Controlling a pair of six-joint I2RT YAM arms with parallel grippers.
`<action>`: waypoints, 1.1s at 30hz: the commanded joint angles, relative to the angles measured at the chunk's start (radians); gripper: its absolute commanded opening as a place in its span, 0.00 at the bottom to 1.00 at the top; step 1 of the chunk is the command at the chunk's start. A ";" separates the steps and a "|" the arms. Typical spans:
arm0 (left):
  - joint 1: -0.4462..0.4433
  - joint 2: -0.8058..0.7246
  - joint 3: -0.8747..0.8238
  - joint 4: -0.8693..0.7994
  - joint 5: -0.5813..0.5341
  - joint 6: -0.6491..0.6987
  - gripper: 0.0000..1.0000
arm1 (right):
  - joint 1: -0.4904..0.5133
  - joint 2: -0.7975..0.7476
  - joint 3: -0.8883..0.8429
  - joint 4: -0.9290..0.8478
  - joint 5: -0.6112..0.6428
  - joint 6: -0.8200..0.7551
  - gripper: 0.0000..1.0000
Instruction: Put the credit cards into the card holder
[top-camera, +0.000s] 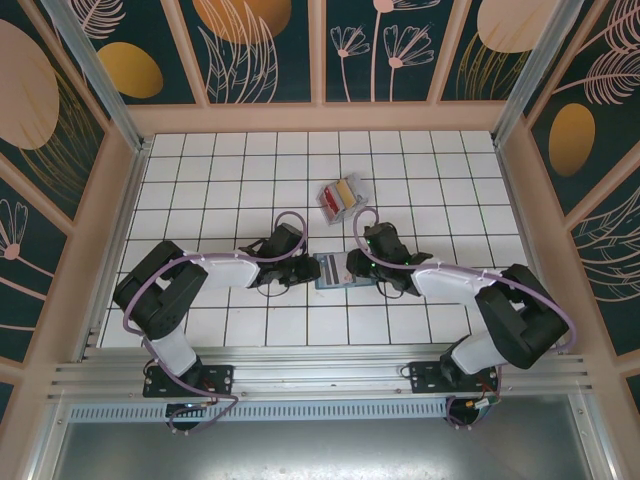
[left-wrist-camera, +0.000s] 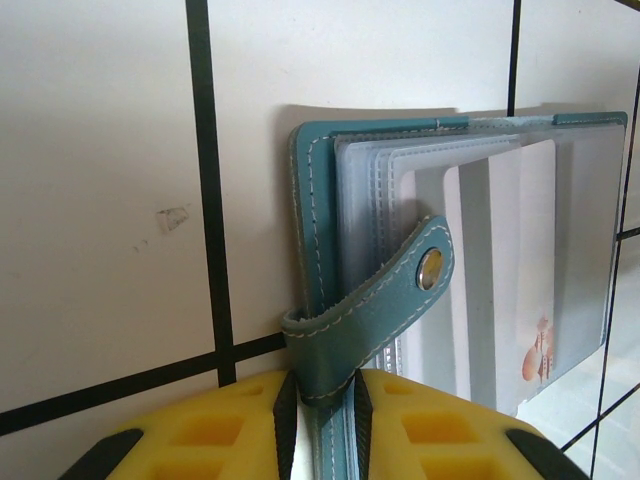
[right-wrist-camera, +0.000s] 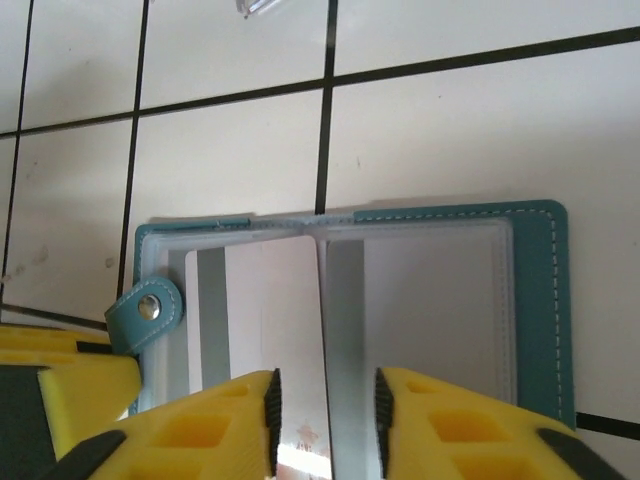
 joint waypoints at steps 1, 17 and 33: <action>-0.027 0.031 -0.012 0.022 -0.002 -0.001 0.26 | -0.010 0.012 0.029 -0.042 -0.030 -0.029 0.23; -0.028 0.044 -0.019 0.052 0.011 -0.014 0.25 | 0.001 0.159 0.069 -0.032 -0.112 -0.003 0.10; -0.027 0.020 -0.018 0.046 0.008 -0.014 0.25 | 0.057 0.180 0.123 0.002 -0.114 -0.005 0.10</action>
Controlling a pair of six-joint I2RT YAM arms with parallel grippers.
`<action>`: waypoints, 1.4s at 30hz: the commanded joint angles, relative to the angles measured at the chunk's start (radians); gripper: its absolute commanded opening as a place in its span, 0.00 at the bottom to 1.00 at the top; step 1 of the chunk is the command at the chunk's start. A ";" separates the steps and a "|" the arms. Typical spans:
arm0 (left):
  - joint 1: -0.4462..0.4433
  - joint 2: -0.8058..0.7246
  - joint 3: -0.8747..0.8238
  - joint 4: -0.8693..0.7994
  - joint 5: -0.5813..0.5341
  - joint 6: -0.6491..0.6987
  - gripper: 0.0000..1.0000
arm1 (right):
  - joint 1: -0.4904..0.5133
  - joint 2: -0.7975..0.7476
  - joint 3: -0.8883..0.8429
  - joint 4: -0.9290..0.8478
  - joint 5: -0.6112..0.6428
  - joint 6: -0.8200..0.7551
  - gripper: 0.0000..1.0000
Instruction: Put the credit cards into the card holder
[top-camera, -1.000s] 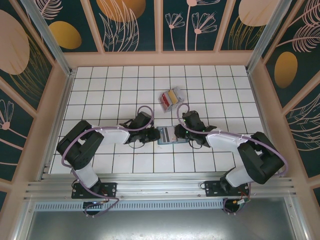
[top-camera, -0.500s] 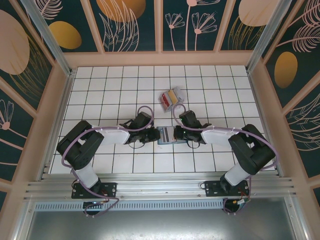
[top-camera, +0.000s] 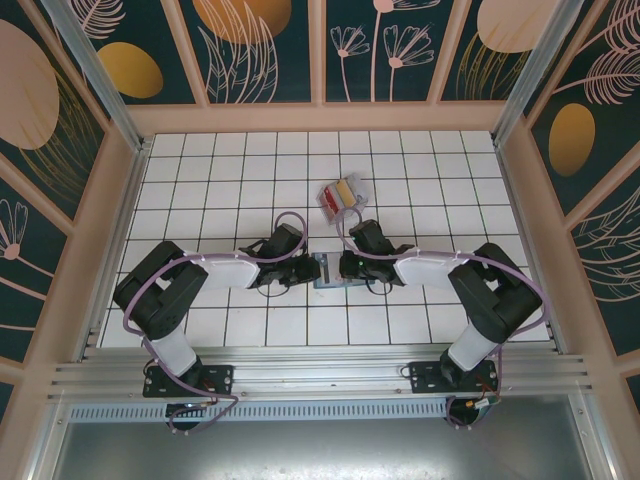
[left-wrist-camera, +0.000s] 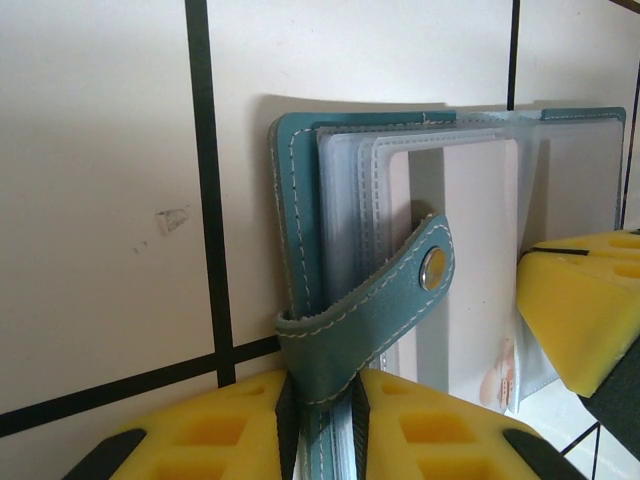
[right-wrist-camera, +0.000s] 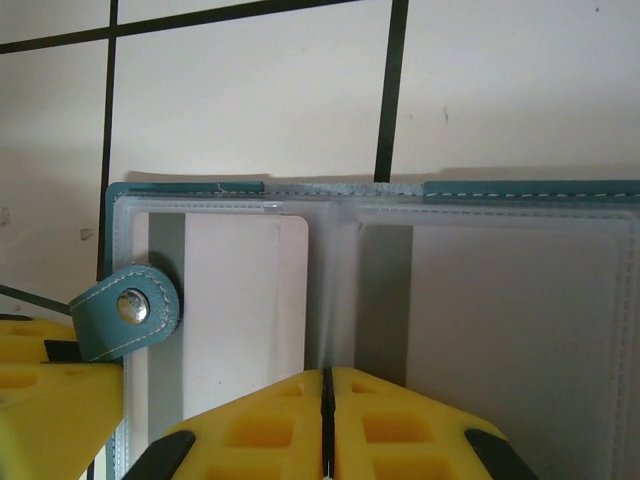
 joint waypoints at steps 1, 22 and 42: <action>-0.024 0.016 -0.013 0.033 0.012 -0.012 0.25 | 0.020 -0.008 0.017 0.019 -0.037 0.004 0.10; -0.012 0.029 0.382 -0.400 -0.227 0.268 0.37 | -0.057 -0.281 -0.148 -0.121 -0.076 0.020 0.13; 0.005 0.084 0.201 -0.259 -0.050 0.204 0.29 | -0.144 -0.177 -0.234 0.040 -0.134 0.067 0.14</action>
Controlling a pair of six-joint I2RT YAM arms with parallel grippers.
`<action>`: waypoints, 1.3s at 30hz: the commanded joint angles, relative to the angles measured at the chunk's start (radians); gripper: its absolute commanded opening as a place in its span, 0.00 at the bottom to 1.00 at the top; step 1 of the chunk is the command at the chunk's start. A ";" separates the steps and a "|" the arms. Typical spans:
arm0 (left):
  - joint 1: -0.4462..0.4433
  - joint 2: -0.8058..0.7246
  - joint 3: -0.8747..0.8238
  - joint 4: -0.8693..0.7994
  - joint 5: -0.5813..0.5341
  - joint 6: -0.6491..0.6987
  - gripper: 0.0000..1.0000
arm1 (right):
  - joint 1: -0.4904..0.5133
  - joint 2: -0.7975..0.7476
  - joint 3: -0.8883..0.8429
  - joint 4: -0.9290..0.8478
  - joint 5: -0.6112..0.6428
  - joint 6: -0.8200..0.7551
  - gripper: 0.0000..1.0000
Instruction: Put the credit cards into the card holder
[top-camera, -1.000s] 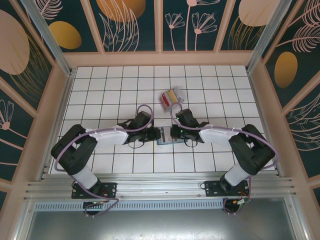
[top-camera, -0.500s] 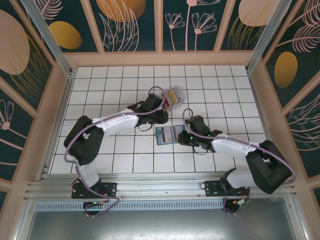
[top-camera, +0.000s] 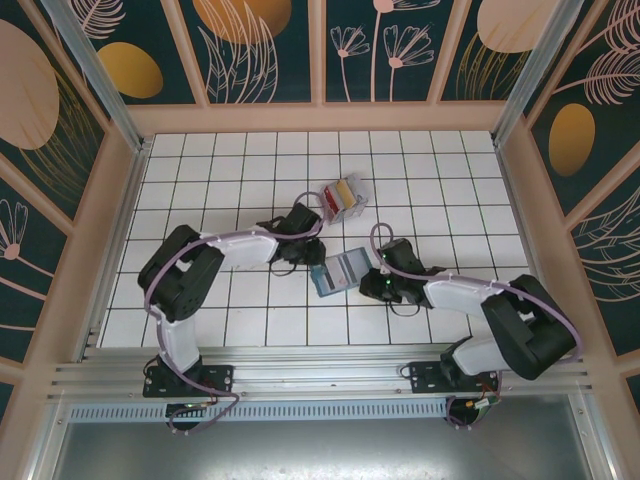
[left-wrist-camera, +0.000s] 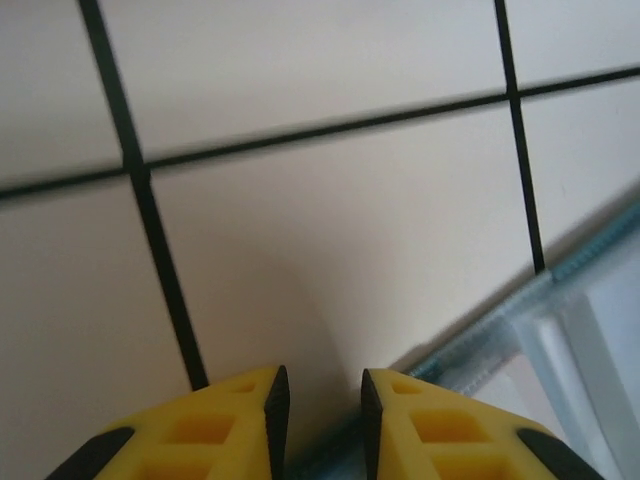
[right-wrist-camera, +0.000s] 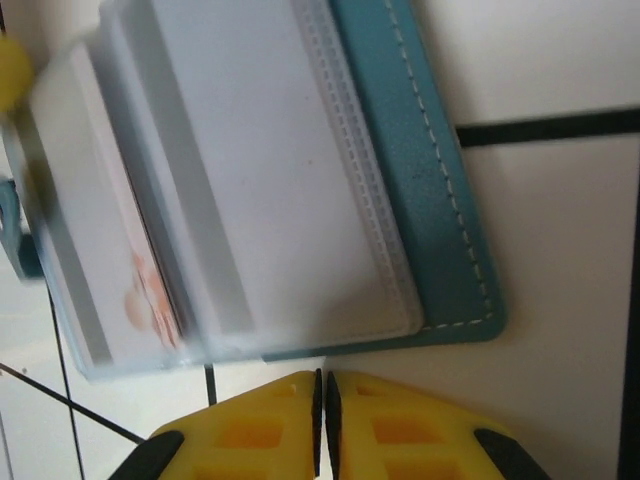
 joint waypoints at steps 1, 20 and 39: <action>-0.021 -0.080 -0.126 0.021 0.080 -0.089 0.29 | -0.025 0.081 0.057 0.040 0.035 -0.041 0.14; -0.279 -0.089 -0.164 0.159 0.124 -0.307 0.29 | 0.019 0.432 0.438 -0.109 -0.095 -0.277 0.14; -0.267 -0.472 -0.192 0.084 -0.310 -0.275 0.48 | -0.109 0.251 0.595 -0.293 -0.017 -0.383 0.17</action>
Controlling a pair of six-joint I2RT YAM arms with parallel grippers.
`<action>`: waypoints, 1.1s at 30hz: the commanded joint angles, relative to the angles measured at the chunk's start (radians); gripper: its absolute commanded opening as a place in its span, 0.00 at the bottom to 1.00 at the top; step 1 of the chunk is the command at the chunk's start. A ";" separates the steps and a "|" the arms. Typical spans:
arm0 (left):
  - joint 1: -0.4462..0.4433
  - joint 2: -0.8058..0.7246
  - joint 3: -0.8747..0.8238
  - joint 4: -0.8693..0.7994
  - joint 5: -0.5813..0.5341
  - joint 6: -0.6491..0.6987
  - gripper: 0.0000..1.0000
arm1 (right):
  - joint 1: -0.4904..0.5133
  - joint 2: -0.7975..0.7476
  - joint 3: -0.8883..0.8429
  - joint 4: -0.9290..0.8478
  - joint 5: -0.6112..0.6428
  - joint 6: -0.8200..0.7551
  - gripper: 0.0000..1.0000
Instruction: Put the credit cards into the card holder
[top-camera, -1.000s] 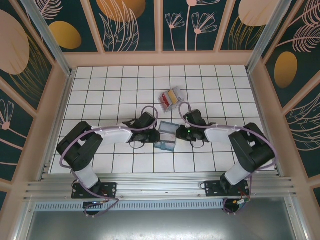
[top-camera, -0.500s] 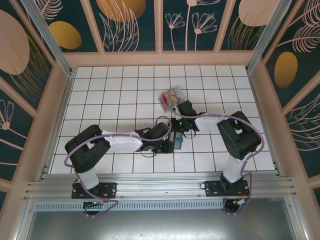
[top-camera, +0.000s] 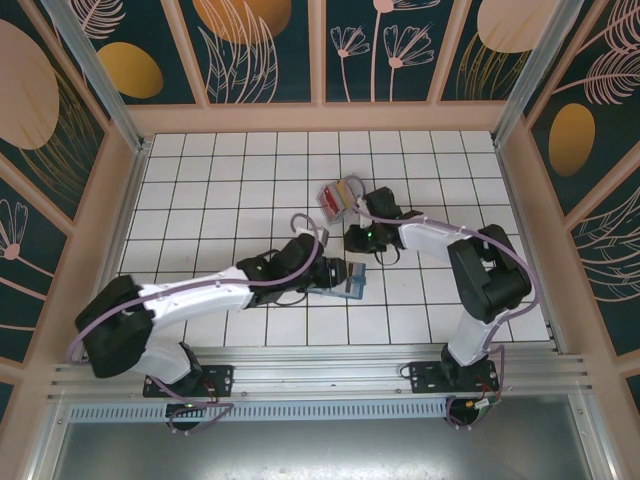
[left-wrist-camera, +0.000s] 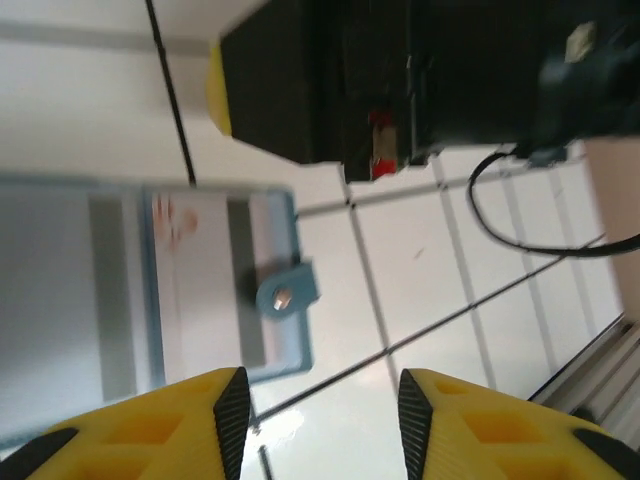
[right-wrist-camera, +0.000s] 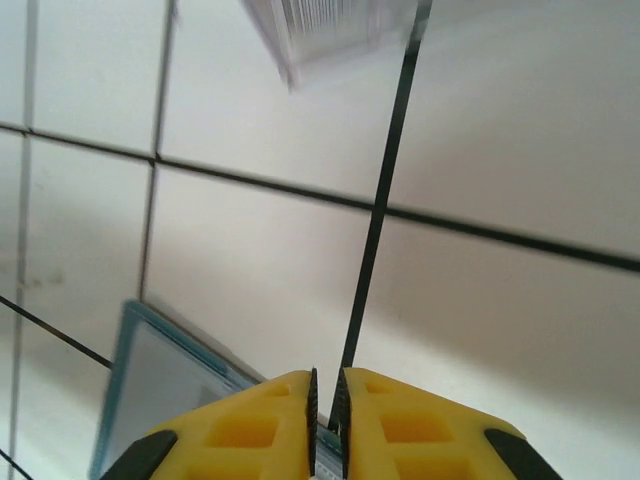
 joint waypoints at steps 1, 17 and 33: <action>0.024 -0.026 0.019 -0.074 -0.158 0.035 0.48 | -0.027 -0.095 0.054 -0.055 0.040 -0.039 0.17; 0.350 0.113 0.150 -0.011 -0.008 0.090 0.51 | -0.181 -0.014 0.297 -0.070 0.100 -0.067 0.38; 0.427 0.563 0.478 0.022 0.267 0.111 0.48 | -0.182 0.254 0.550 -0.209 0.051 -0.134 0.43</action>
